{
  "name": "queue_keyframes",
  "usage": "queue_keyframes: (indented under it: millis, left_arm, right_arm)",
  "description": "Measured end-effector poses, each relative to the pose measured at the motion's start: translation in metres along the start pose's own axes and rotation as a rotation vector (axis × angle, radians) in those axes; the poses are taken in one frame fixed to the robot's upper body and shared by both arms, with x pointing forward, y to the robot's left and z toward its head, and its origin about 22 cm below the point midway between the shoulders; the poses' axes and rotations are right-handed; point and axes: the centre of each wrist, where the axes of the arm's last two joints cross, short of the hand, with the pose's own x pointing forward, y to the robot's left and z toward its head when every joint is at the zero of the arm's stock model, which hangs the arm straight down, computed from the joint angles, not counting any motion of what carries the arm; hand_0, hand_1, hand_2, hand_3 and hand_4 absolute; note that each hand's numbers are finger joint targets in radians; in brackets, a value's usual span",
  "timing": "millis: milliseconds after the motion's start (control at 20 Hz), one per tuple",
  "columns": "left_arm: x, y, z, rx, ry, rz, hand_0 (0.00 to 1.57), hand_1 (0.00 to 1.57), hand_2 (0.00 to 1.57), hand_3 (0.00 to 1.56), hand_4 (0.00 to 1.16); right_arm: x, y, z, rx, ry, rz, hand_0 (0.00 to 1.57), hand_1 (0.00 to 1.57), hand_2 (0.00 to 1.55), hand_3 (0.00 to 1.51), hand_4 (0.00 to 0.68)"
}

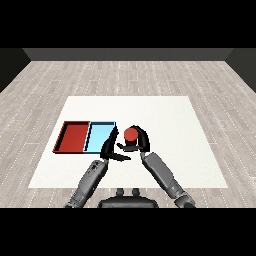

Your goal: Pick the red can and put it in the red box

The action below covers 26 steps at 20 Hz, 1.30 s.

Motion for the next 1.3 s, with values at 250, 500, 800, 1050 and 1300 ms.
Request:
queue_keyframes:
  millis: [250, 500, 800, 1050, 1300]
  left_arm:
    - [-0.004, -0.009, -0.008, -0.011, 0.026, 0.007, 0.0, 0.0, 0.0, 0.0, 0.0]
    - [-0.006, -0.015, -0.008, -0.015, 0.033, 0.02, 0.0, 0.0, 0.0, 0.0, 0.0]
    - [-0.007, -0.023, 0.001, -0.034, 0.029, 0.037, 0.0, 0.0, 0.0, 0.0, 0.0]
    - [-0.001, -0.018, -0.003, -0.042, 0.014, 0.045, 0.0, 0.0, 0.0, 0.0, 0.0]
    - [-0.002, -0.024, -0.004, -0.036, 0.005, 0.027, 0.0, 0.0, 0.0, 0.0, 0.43]
  right_arm:
    - [0.002, 0.005, -0.003, 0.01, 0.003, -0.004, 1.44, 1.44, 1.44, 1.38, 0.63]
    - [0.004, 0.019, -0.005, 0.024, 0.008, -0.025, 1.46, 1.46, 1.43, 1.37, 0.625]
    - [0.005, 0.03, -0.001, 0.044, 0.013, -0.048, 1.5, 1.5, 1.45, 1.38, 0.618]
    - [0.006, 0.036, 0.007, 0.05, 0.006, -0.049, 1.48, 1.48, 1.46, 1.37, 0.632]
    - [0.003, 0.043, 0.009, 0.07, 0.016, -0.047, 1.47, 1.47, 1.45, 1.37, 0.63]
